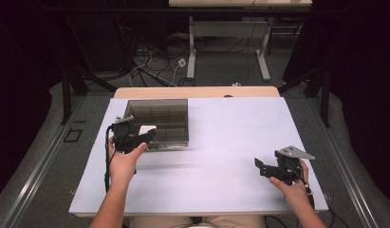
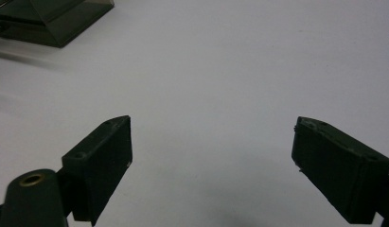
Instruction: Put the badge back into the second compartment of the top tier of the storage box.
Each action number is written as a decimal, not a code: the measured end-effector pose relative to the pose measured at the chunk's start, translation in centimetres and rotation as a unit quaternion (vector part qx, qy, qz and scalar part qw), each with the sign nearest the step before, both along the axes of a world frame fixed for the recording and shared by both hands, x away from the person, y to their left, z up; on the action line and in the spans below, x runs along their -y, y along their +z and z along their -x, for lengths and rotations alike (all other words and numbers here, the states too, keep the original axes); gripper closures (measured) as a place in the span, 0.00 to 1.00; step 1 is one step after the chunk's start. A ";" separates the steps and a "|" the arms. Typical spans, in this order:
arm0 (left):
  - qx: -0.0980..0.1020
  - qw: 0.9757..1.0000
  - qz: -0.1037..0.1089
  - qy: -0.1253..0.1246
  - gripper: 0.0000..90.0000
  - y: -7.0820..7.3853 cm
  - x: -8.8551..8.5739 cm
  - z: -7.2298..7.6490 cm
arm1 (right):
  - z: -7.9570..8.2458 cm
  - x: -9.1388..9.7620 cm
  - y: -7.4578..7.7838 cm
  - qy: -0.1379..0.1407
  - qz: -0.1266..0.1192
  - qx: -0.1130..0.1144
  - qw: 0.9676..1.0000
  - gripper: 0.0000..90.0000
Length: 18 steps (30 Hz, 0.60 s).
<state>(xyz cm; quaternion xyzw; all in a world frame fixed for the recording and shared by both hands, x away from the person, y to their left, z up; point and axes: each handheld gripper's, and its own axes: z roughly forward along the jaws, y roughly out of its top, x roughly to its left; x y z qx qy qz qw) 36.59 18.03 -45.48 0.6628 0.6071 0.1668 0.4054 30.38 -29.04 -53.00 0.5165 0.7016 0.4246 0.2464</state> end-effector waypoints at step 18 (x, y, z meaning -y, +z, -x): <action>-0.014 1.000 -0.004 0.002 0.37 -0.9 1.1 -1.3 | -0.2 0.1 -0.1 0.002 -0.001 -0.001 1.000 0.15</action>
